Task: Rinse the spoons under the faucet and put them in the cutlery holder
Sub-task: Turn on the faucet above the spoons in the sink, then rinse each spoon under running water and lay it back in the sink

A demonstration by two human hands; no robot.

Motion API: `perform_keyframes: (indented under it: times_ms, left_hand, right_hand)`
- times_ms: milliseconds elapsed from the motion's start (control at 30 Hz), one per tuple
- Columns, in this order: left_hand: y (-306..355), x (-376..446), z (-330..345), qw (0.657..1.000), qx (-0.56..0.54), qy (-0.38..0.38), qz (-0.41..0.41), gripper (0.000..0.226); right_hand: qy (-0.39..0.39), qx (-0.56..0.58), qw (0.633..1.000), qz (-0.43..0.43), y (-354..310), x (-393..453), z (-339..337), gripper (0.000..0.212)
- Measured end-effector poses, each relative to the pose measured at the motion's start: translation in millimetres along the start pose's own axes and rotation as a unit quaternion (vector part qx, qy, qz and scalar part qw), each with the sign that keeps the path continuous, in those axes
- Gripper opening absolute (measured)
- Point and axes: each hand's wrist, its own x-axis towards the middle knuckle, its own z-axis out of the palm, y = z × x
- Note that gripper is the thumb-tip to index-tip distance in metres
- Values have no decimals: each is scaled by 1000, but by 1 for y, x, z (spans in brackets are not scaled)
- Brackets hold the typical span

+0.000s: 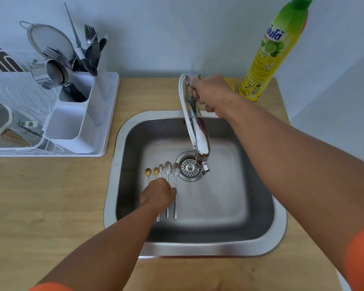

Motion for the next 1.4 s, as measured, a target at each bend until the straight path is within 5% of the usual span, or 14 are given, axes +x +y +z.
perform_keyframes:
  times_ms: [267,500,767,900,1067,1400]
  left_hand:
    - [15,4,17,1000,27,-1,11,29]
    - [22,9,28,1000,21,18,10,19]
    - [24,14,28,996,48,-62,41,25]
    - [17,11,24,993,-55,-99,41,33]
    - [18,-9,10,928,-299,-221,-19,26]
    - [22,-21,11,858,-391,-332,8,34]
  right_hand:
    - [18,41,999,23,19,-10,-20,43]
    - [86,23,991,96,123,-52,-39,31]
    - [-61,11,973,224,212,-104,11,24]
    - [-94,-1,967,238,225,-111,33,20]
    - [-129,-8,967,222,224,-109,49,18]
    - [-125,69,965,220,219,-106,47,18]
